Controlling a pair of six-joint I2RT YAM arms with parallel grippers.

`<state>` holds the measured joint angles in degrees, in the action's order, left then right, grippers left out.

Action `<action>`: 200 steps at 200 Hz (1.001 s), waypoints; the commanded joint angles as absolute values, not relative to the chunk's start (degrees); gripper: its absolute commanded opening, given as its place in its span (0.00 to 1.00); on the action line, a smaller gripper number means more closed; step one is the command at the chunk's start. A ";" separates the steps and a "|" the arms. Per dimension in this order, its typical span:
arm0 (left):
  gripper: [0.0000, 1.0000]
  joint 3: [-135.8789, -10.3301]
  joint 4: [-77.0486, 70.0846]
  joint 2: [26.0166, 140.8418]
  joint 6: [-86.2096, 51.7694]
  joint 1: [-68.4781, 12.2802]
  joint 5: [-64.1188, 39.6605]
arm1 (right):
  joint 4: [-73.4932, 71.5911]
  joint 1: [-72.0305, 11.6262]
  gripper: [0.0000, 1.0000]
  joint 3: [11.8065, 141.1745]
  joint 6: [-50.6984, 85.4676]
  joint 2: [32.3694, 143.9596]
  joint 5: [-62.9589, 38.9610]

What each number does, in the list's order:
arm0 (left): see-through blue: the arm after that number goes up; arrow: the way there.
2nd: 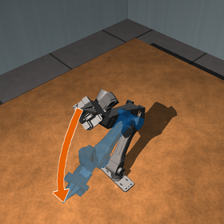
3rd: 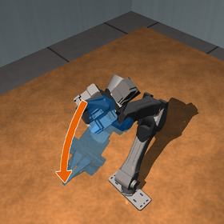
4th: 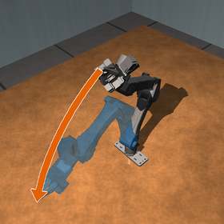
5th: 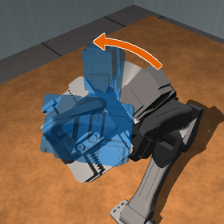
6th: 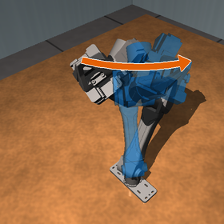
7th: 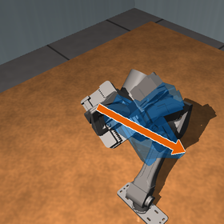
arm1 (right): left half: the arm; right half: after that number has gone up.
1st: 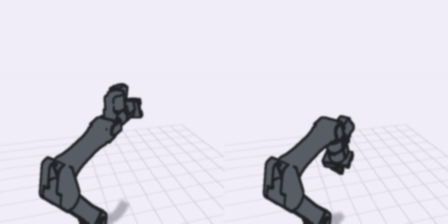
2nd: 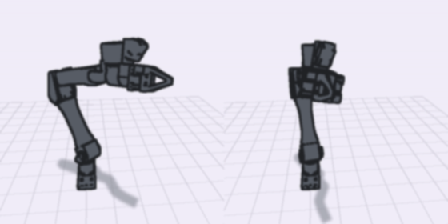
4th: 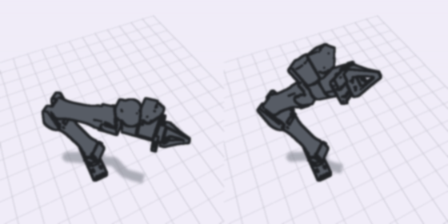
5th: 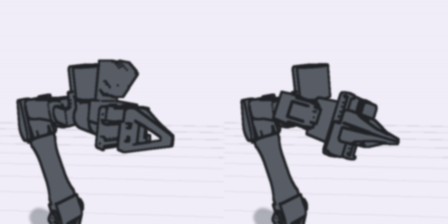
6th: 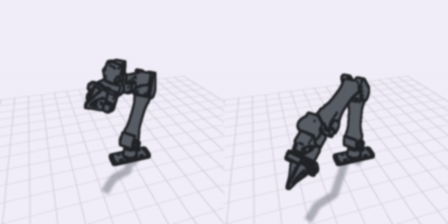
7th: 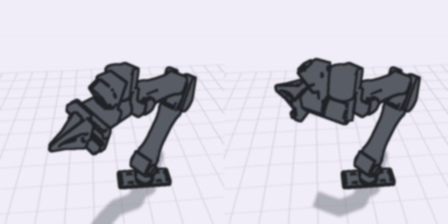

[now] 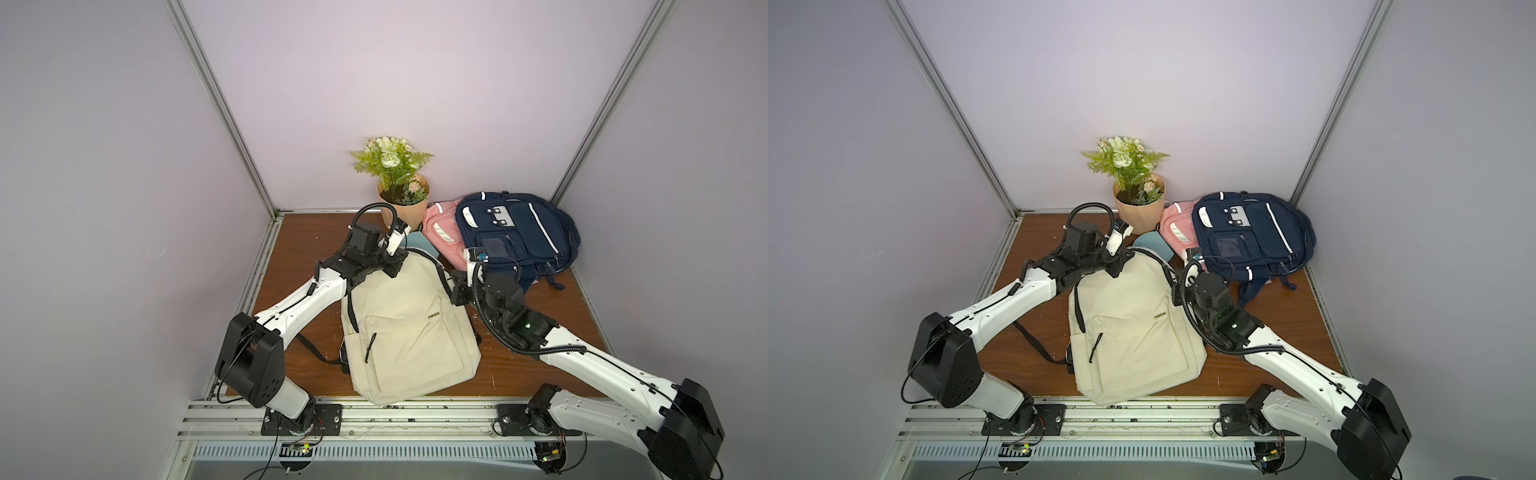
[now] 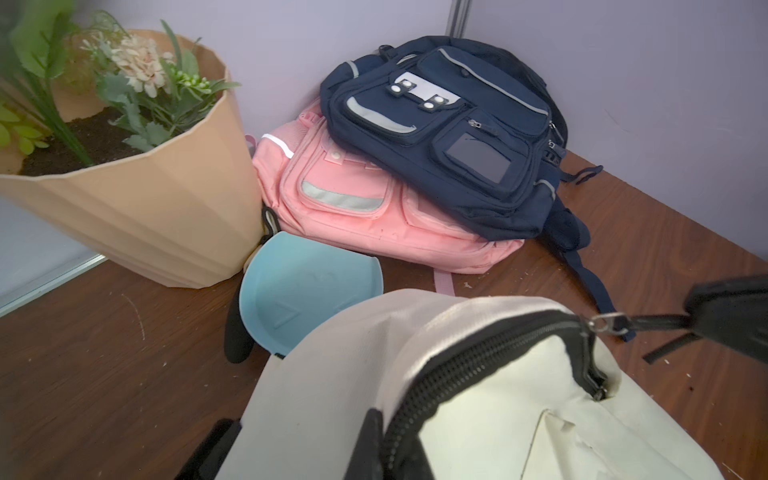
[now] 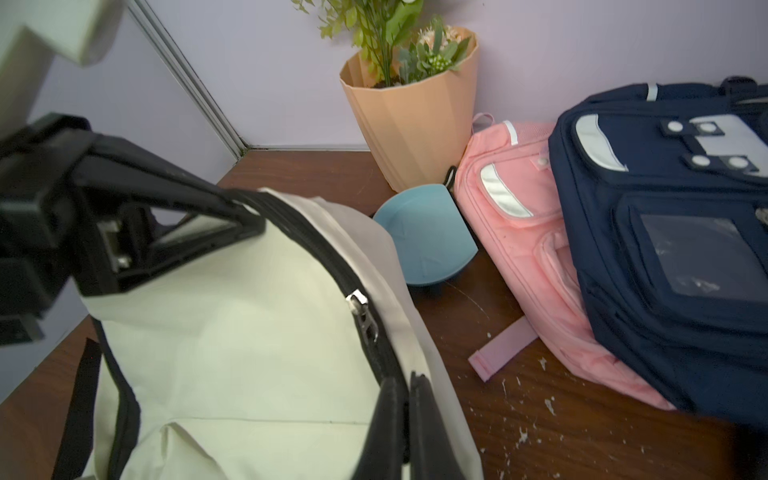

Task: Zip up the backpack
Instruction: Zip the zipper on the backpack.

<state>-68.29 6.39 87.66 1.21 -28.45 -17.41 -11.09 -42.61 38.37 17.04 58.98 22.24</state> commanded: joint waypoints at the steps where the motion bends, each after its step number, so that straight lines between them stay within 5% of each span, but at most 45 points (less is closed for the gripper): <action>1: 0.02 -72.36 4.68 88.37 0.17 -26.46 -11.63 | -9.06 -42.36 0.00 34.44 21.42 55.07 23.56; 88: 0.04 -83.31 8.17 96.19 -3.29 -26.53 -10.50 | -8.59 -44.49 0.00 22.90 28.34 51.06 21.37; 103: 0.16 -83.83 8.24 96.75 -3.91 -27.22 -10.66 | -9.24 -44.55 0.00 23.26 28.39 51.64 21.18; 136: 0.64 -87.70 14.72 96.38 -12.63 -29.28 -1.50 | -9.05 -44.51 0.00 25.84 29.75 54.15 23.46; 172: 0.87 -73.08 21.00 85.76 -30.76 -29.36 9.47 | -8.76 -44.53 0.00 27.77 31.76 58.56 25.54; 200: 0.94 -54.46 21.99 72.98 -39.31 -29.44 11.99 | -9.40 -44.51 0.00 26.99 32.08 59.07 25.73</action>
<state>-66.52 16.45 80.64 -26.94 -28.88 5.61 -8.75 -44.25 25.41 30.35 59.20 23.83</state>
